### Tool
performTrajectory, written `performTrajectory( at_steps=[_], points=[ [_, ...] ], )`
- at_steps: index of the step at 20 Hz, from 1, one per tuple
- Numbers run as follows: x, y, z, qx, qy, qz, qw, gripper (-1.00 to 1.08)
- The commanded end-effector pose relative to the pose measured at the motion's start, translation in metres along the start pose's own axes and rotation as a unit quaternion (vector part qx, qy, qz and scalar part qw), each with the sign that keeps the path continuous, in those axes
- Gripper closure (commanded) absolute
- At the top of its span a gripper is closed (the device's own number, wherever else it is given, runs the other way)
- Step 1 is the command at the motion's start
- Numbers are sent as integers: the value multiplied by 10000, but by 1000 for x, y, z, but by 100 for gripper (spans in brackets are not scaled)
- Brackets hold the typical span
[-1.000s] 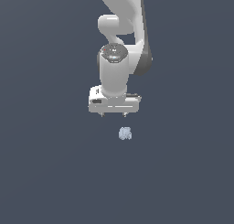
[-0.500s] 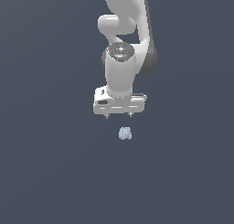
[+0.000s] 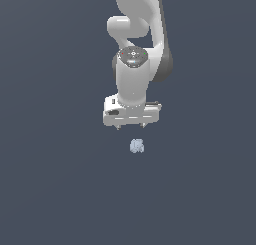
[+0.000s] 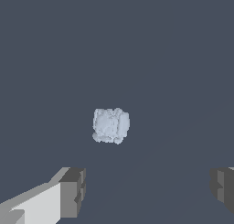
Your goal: Pick up the object and move it to a goal position.
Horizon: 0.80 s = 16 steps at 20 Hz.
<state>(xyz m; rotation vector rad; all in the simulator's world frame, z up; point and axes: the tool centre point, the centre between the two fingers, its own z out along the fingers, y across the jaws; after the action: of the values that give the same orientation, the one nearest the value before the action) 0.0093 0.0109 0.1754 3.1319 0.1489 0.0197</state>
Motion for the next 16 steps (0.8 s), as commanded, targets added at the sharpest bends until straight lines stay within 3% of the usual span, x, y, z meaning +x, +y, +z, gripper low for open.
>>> performTrajectory(
  at_steps=[1,10,16],
  points=[
    [0,0,1,-4,-4,-87,10000,-92],
    [2,-2,11,-30,-32,-793,9968,-92],
    [3,-4,22,-47,-62,-1572,9875,-92]
  ],
)
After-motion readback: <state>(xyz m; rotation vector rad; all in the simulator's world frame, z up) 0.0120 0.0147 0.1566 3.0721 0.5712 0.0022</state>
